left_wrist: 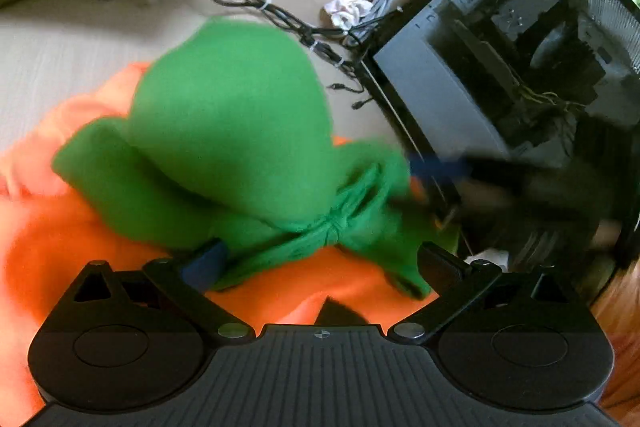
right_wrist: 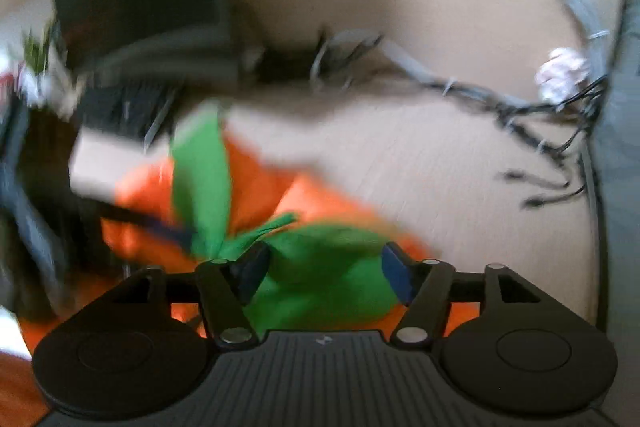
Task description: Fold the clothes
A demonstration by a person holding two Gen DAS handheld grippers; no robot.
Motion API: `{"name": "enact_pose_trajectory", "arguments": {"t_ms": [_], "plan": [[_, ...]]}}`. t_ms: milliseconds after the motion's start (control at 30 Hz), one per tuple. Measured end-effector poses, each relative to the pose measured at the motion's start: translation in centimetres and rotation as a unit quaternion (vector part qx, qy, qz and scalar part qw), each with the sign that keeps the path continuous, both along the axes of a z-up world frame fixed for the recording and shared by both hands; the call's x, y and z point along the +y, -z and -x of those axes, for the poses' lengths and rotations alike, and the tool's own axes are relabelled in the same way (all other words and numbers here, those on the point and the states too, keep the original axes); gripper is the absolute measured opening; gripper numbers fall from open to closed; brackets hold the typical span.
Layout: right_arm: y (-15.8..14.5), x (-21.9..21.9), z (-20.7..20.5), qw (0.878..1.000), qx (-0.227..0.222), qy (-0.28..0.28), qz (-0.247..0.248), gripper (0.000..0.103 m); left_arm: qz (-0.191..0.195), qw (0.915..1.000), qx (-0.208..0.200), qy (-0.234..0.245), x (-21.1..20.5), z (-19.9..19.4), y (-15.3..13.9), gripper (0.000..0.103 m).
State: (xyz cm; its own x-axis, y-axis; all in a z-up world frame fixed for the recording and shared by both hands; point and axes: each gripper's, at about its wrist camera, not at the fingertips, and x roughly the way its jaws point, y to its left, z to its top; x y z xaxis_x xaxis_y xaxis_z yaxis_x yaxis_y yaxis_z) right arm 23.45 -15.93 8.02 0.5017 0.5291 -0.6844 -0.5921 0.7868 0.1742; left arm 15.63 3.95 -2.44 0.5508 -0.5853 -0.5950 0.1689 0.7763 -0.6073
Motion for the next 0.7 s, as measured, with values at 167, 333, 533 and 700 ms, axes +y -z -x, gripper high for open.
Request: {"name": "enact_pose_trajectory", "arguments": {"t_ms": [167,333,533,700], "plan": [[1.1,1.9,-5.6,1.000,0.024,0.016,-0.007,0.077,-0.025,0.9996,-0.011,-0.003,-0.8,0.6,-0.2,0.103],[4.9,3.8,-8.2,0.995,0.101,0.008,-0.002,0.076,-0.039,0.9991,-0.019,-0.005,-1.4,1.2,-0.4,0.103],[4.2,3.2,-5.7,0.991,0.127,0.004,-0.036,0.015,-0.017,0.9993,-0.013,0.030,-0.9,4.3,-3.0,0.103],[-1.0,3.1,2.9,0.993,0.069,-0.088,-0.040,0.014,-0.052,0.9982,-0.003,0.030,1.0,7.5,-3.9,0.103]]}}
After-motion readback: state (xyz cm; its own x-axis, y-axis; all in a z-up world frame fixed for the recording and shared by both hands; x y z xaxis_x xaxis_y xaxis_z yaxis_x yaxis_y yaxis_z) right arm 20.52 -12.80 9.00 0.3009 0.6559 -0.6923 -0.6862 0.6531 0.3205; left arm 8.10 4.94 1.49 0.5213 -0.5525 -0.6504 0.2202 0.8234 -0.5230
